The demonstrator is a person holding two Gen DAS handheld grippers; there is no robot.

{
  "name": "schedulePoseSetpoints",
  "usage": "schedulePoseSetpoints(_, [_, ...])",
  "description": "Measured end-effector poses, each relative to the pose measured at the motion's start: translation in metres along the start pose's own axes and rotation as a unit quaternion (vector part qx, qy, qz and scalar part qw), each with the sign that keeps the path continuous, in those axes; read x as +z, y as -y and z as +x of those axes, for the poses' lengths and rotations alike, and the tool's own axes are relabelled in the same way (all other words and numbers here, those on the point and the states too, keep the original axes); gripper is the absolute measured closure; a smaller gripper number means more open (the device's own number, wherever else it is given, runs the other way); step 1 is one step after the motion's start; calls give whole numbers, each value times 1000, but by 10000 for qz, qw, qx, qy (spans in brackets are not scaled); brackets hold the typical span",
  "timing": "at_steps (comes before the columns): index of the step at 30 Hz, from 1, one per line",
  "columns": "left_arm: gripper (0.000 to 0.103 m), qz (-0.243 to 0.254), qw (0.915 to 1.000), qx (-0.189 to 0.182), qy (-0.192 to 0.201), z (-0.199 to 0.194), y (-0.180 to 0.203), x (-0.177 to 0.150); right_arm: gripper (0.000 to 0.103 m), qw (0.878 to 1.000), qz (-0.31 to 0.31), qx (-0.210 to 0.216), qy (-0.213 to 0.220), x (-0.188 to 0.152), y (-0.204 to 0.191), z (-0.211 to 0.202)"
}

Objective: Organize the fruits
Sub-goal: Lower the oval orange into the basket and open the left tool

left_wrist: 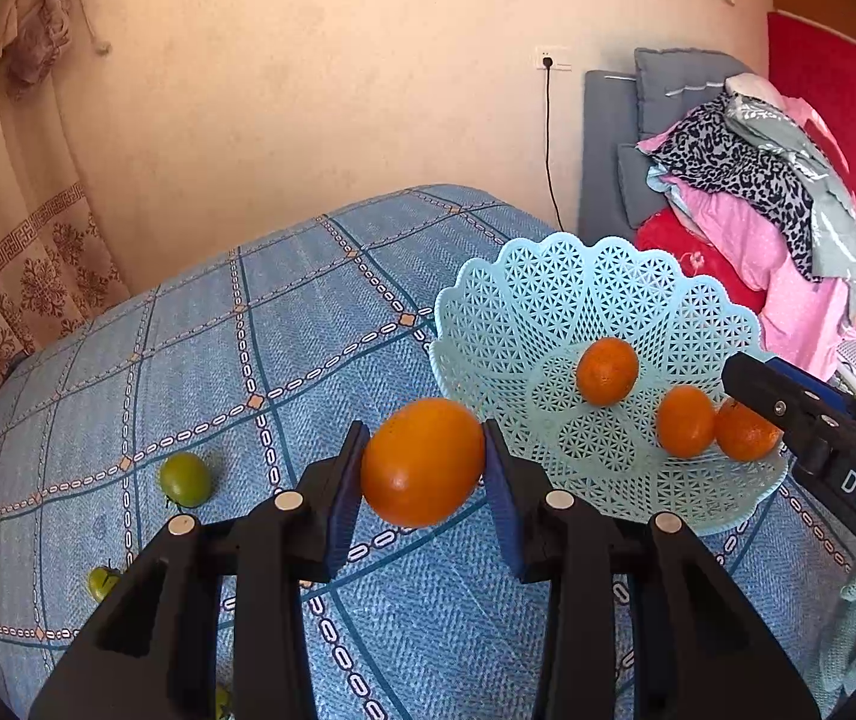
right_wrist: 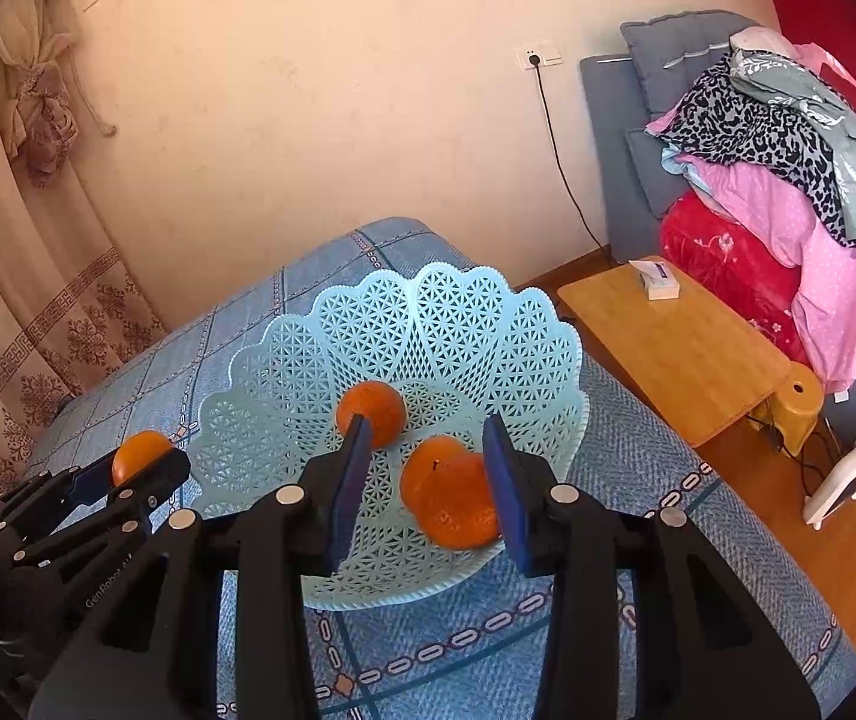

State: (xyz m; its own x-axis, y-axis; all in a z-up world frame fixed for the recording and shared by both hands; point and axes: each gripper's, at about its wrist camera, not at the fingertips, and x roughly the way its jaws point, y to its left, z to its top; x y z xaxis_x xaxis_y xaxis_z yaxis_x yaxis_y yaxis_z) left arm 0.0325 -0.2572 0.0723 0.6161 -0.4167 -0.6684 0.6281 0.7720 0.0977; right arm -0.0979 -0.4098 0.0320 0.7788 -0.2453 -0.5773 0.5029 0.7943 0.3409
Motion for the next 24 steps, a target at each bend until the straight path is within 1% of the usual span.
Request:
schedulePoseSetpoints(3, [65,-96,10000,0,-6,-3,-5,0,63,10000,16,13,8,0,0,-1])
schedulePoseSetpoints(7, [65,-125,9999,-12,117,-13,-6,3,63,10000,49,21,11,0,2,-2])
schedulePoseSetpoints(11, [65,-92,9997,-62,225,-21,0,8,63,10000,76,40,20,0,4,-2])
schedulePoseSetpoints(14, [65,25,9996,-153,251,-20,10,12,63,9999,94,41,28,0,5,-3])
schedulePoseSetpoints(18, [65,168,9991,-314,214,-13,26,14,63,9999,144,13,35,-1,8,-5])
schedulePoseSetpoints(21, [64,133,9988,-461,76,-4,32,13,63,9998,175,-12,53,-1,11,-7])
schedulePoseSetpoints(22, [61,108,9988,-472,41,-2,32,13,62,9998,179,-21,58,0,11,-8])
schedulePoseSetpoints(23, [48,77,9989,-454,31,-1,32,12,61,9998,185,-36,71,0,12,-9])
schedulePoseSetpoints(24, [40,46,9991,-427,53,-2,31,12,49,9997,193,-65,111,0,12,-11])
